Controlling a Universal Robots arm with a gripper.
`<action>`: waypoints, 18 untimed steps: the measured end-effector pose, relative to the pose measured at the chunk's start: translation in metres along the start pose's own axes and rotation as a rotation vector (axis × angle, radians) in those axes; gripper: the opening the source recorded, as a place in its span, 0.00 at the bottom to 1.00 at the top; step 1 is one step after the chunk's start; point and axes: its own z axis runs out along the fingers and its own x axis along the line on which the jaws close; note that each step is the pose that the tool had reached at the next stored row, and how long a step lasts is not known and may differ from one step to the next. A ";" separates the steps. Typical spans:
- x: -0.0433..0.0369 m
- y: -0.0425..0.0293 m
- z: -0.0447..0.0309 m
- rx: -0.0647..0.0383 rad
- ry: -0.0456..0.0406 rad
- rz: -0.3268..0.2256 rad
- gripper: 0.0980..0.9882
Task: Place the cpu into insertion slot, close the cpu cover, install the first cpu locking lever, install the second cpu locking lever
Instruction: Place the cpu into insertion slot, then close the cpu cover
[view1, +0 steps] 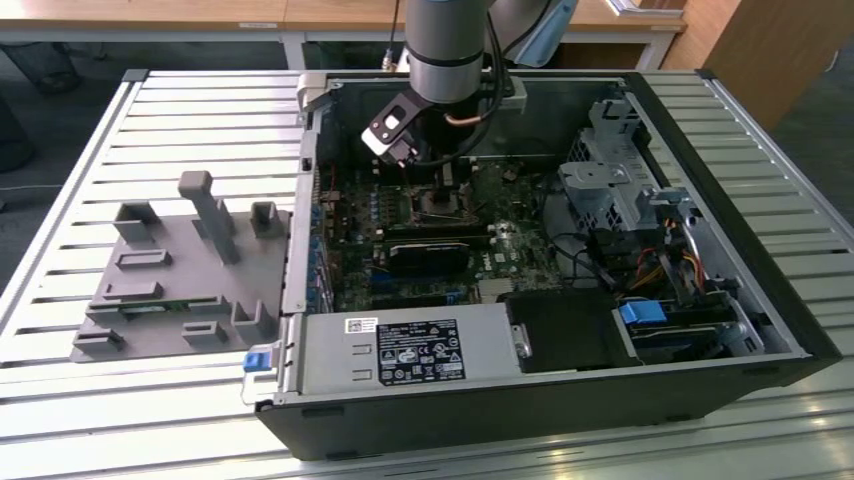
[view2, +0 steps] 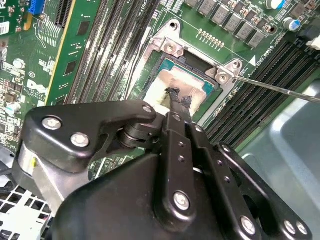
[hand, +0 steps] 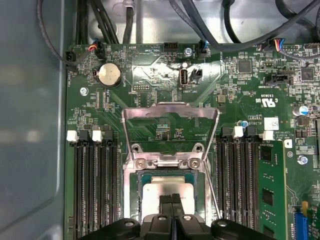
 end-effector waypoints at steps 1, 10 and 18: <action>0.0000 0.0000 -0.0001 0.000 0.0001 0.000 0.01; 0.0000 0.0001 -0.0027 0.000 -0.0001 0.000 0.01; 0.0000 0.0004 -0.0064 0.000 -0.0001 0.000 0.01</action>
